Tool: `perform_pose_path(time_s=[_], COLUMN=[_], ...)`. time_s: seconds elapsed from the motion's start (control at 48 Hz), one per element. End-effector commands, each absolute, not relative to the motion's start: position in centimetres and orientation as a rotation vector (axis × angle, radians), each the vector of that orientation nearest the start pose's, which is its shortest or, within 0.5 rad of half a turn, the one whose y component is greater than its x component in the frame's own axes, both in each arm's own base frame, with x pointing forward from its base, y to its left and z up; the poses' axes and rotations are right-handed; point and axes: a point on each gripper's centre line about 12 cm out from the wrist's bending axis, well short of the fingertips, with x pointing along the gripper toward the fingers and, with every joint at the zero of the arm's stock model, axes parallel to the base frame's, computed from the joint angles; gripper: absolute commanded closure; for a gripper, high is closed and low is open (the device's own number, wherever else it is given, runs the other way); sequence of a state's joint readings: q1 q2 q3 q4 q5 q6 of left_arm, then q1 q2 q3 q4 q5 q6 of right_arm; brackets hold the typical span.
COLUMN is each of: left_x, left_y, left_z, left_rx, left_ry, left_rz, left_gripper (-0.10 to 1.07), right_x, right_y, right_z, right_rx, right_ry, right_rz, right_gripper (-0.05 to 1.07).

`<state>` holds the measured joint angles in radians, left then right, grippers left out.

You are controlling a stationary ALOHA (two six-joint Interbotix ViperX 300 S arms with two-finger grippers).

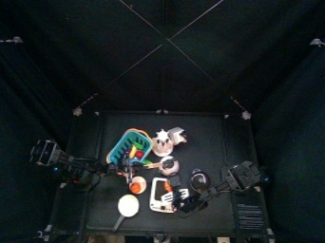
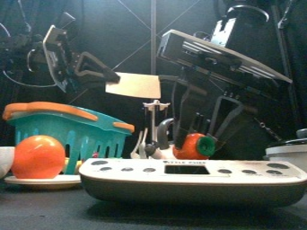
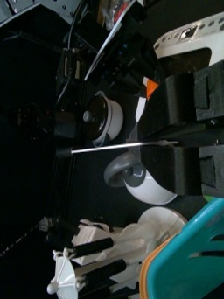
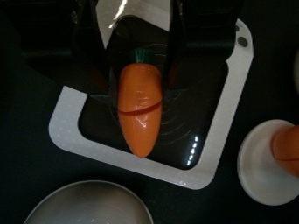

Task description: Regrasp handle

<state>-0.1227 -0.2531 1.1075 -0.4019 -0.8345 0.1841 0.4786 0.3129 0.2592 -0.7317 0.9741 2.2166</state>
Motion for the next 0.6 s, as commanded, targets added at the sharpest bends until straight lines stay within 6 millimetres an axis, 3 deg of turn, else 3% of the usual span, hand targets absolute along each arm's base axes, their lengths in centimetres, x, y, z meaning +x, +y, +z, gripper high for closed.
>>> perform_pose_path(time_s=[0.0, 0.292, 0.583], left_x=[30.0, 29.9, 29.9], left_y=[-0.3, -0.3, -0.3], left_z=[20.8, 20.8, 20.7], left_rx=[-0.084, -0.084, -0.084], left_ry=[0.023, 0.023, 0.025], left_rz=[0.17, 0.17, 0.17], left_gripper=[0.6, 0.6, 0.6], right_x=[40.4, 40.4, 39.9], right_y=[14.0, 14.4, 14.9], right_z=[14.6, 15.3, 16.9], right_rx=[0.845, 0.856, 0.896], right_ry=[0.696, 0.693, 0.688], right_rz=[-0.962, -0.944, -0.899], right_gripper=[0.24, 0.05, 0.05])
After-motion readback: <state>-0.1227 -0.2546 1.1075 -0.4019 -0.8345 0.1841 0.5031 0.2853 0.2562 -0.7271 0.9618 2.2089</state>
